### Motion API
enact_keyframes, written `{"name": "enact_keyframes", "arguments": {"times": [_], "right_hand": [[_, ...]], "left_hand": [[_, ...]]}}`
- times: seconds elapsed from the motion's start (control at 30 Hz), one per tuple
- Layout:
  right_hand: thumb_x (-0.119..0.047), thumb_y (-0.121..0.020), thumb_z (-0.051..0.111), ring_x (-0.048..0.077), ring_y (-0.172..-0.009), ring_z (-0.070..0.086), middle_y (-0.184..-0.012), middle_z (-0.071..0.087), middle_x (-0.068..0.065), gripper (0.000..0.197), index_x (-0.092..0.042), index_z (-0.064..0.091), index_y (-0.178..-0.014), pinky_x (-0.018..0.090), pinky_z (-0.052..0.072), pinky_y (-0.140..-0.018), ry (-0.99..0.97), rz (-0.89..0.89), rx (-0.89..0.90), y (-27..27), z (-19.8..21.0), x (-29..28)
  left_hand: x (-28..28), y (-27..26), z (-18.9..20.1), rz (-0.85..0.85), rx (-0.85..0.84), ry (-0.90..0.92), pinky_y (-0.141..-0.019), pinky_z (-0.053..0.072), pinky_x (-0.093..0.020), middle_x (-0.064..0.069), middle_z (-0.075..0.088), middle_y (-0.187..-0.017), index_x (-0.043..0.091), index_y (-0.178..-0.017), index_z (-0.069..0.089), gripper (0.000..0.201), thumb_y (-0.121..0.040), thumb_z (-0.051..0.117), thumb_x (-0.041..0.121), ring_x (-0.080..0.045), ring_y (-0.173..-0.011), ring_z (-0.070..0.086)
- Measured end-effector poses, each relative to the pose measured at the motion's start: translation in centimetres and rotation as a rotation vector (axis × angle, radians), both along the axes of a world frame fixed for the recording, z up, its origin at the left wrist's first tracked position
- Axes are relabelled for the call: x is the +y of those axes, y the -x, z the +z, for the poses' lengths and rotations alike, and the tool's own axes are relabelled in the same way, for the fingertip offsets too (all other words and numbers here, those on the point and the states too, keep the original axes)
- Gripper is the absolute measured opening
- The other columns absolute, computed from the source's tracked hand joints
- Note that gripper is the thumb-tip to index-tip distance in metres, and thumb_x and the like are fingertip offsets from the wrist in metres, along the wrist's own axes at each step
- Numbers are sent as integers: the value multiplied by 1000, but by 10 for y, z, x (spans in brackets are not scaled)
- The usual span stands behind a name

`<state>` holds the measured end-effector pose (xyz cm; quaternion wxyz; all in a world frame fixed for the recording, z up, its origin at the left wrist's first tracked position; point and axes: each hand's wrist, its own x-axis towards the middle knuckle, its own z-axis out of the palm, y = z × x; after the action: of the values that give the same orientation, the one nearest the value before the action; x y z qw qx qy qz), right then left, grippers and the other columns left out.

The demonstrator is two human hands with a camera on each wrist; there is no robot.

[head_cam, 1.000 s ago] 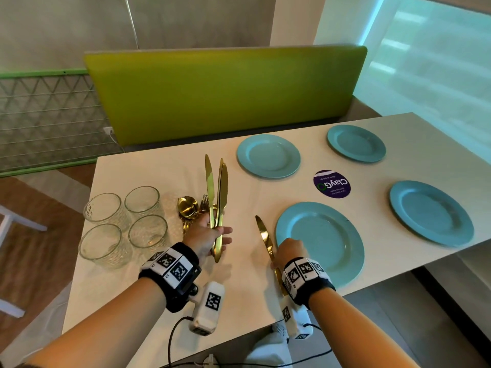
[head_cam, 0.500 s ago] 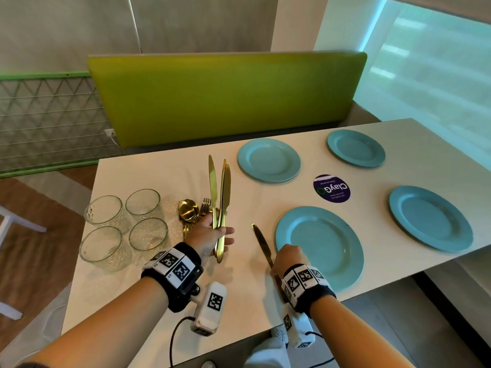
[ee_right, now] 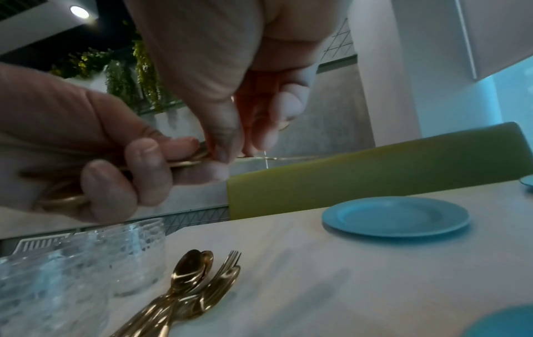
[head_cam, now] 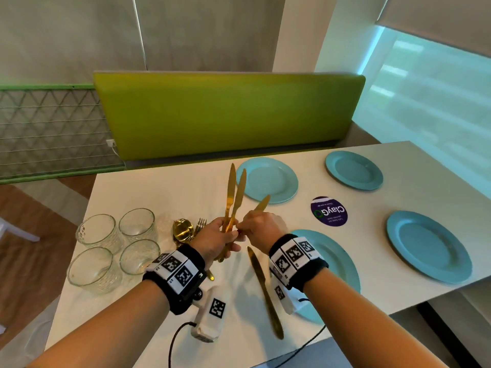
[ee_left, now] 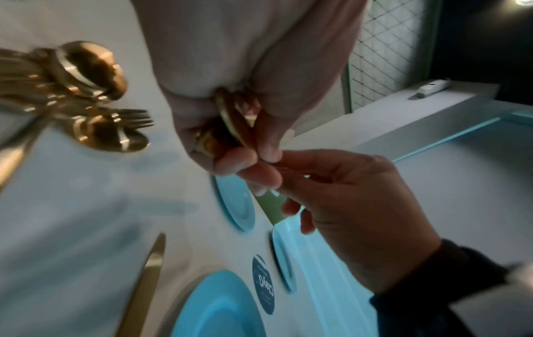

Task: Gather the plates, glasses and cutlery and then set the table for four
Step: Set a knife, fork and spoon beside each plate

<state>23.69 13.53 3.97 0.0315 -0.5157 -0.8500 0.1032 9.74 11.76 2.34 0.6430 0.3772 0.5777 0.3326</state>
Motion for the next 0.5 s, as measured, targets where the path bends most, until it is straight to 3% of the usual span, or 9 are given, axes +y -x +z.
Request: {"name": "enact_keyframes", "arguments": {"times": [0.27, 0.33, 0.43, 0.5], "right_hand": [[-22, -92, 53, 20, -107, 58, -112, 63, -1, 19, -21, 66, -105, 30, 45, -79, 52, 111, -116, 5, 13, 62], [-23, -92, 54, 21, -107, 57, -111, 64, -1, 18, -22, 67, -104, 30, 44, -80, 101, 80, -123, 7, 16, 80], [-25, -87, 62, 22, -101, 60, -105, 68, 2, 16, -23, 71, -100, 31, 49, -81, 215, -89, -40, 4, 17, 113], [-24, -84, 67, 19, -93, 59, -103, 69, 3, 16, -18, 73, -97, 26, 51, -74, 289, -195, 51, 2, 12, 137]], "left_hand": [[46, 8, 17, -98, 158, -94, -45, 35, -20, -7, 68, -80, 23, -101, 53, 16, -97, 42, 12, -12, -54, 56], [63, 10, 20, -7, 147, -88, -43, 34, -20, -8, 67, -78, 19, -103, 52, 17, -98, 38, 11, -10, -47, 56], [90, 21, 25, 228, 169, -106, -43, 34, -20, -6, 66, -80, 18, -107, 50, 18, -98, 35, 13, -15, -55, 57], [106, 32, 30, 349, 180, -132, -45, 34, -20, -5, 66, -83, 18, -110, 49, 19, -99, 34, 14, -16, -59, 56]]}}
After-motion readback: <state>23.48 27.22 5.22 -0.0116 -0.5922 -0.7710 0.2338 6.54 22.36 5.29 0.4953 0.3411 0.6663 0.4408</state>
